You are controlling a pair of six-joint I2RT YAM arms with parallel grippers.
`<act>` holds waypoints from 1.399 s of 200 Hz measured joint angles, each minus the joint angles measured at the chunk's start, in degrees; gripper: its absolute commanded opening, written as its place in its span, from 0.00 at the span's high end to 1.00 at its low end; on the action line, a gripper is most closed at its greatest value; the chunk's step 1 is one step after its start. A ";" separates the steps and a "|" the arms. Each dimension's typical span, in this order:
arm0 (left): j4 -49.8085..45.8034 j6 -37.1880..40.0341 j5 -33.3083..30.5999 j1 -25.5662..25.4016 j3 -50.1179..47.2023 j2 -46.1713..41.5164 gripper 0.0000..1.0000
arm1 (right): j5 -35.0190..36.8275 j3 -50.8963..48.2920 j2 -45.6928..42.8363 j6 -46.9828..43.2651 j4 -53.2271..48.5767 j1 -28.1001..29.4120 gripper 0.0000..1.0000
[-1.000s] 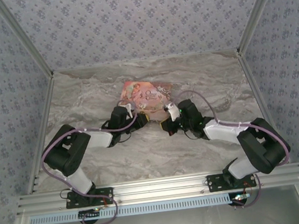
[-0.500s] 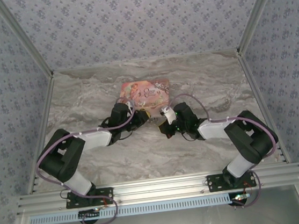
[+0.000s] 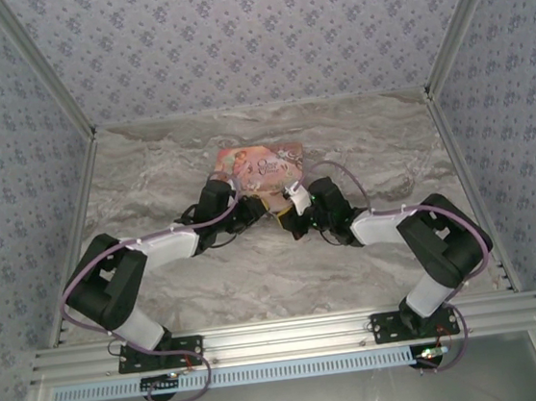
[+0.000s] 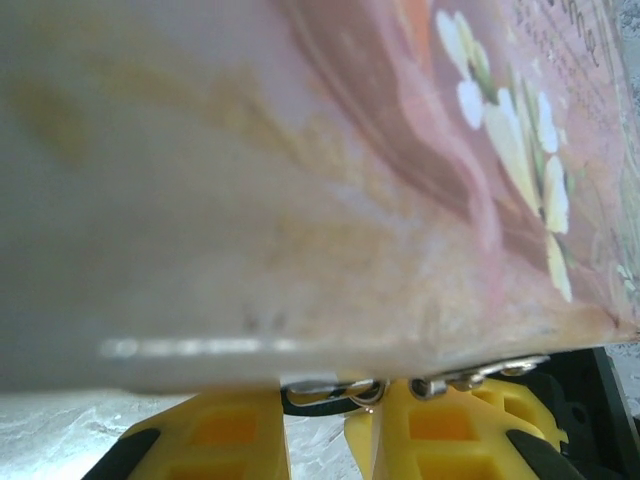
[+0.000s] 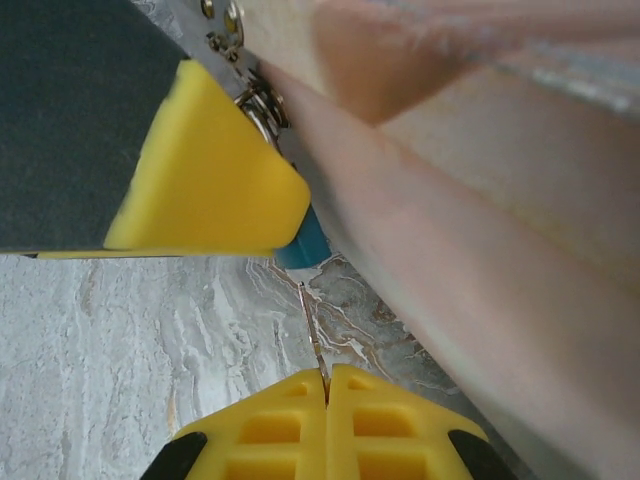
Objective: Unlock the padlock with the key
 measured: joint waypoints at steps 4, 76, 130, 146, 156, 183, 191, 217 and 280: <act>-0.09 0.00 0.02 0.00 0.04 0.00 0.81 | -0.02 0.13 0.15 -0.07 0.00 -0.02 1.00; -0.96 -0.02 -0.04 0.02 0.42 0.00 0.81 | -1.92 0.87 1.79 -0.11 1.38 -0.46 1.00; -1.07 -0.04 -0.26 0.07 0.42 0.00 0.81 | -3.41 0.87 2.84 -0.11 2.80 -0.76 1.00; -1.16 -0.22 -0.46 0.07 0.42 0.00 0.81 | -3.65 0.87 3.08 -0.11 3.26 -0.81 1.00; -1.22 -0.26 -0.50 0.07 0.44 0.00 0.81 | -3.82 0.87 3.28 -0.09 3.48 -0.83 1.00; -1.40 -0.90 -0.39 0.07 0.66 0.00 0.81 | -4.39 0.87 3.96 -0.07 4.46 -0.81 1.00; -1.42 -1.03 -0.35 0.07 0.70 0.00 0.81 | -4.50 0.87 4.04 -0.09 4.74 -0.81 1.00; -1.84 -1.14 -0.33 0.07 1.05 -0.02 0.82 | -4.61 0.87 4.33 -0.07 5.27 -0.90 1.00; -2.32 -1.66 0.04 0.07 1.70 -0.04 0.82 | -6.54 -0.44 4.74 1.05 9.55 -2.27 1.00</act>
